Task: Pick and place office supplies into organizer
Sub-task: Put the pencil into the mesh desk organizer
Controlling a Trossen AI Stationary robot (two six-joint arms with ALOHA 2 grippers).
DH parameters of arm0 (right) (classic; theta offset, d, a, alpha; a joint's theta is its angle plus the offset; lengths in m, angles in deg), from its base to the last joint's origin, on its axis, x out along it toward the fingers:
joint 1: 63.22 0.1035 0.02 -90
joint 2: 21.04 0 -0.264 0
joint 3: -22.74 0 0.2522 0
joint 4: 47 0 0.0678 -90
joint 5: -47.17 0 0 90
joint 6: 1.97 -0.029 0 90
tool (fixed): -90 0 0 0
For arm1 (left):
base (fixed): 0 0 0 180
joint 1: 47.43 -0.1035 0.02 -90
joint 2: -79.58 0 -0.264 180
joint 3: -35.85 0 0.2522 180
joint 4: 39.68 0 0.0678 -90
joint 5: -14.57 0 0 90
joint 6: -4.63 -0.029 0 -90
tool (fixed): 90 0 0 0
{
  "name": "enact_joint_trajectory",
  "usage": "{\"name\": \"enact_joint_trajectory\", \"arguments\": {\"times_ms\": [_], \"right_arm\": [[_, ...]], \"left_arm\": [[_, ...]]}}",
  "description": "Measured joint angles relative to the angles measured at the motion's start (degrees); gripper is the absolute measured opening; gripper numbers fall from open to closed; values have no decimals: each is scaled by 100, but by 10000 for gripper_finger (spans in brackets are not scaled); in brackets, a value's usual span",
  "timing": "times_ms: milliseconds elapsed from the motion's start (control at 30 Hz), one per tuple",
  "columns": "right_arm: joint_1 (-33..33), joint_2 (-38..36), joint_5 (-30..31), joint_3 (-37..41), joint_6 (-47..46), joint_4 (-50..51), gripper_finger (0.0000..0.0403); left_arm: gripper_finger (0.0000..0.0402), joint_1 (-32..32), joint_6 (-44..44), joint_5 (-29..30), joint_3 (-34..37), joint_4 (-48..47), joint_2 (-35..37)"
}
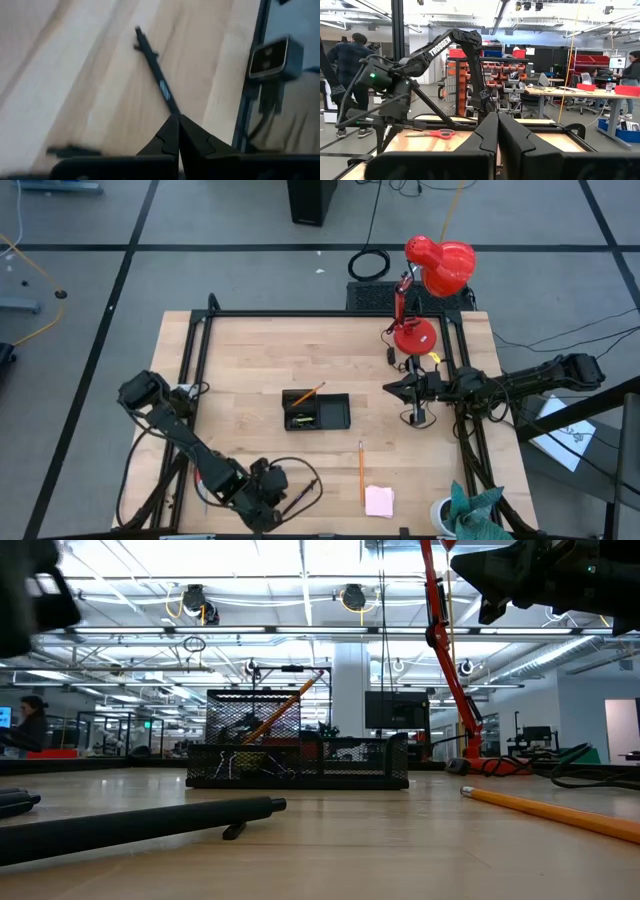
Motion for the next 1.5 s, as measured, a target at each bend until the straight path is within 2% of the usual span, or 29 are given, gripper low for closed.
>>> {"name": "enact_joint_trajectory", "arguments": {"times_ms": [233, 433, 733, 1100, 1333, 1500], "right_arm": [[0, 0, 0, 0, 32, 28, 4], [0, -2, -2, 0, -29, 24, 4], [0, -2, -2, 0, -25, -17, 4], [0, -2, -6, 0, -51, -2, 4], [0, -2, -7, 0, -53, -7, 4], [0, -2, -4, 0, -53, -17, 4]], "left_arm": [[4, 289, 746, -6, -15, -17, -199], [4, 275, 1080, -21, -18, 149, -556], [2, 345, 1579, -508, -18, 337, -907], [5, 778, 2635, -726, -40, -203, -879], [3, 876, 2604, -736, -44, -485, -870], [6, 763, 1996, -701, -39, -464, -811]]}}
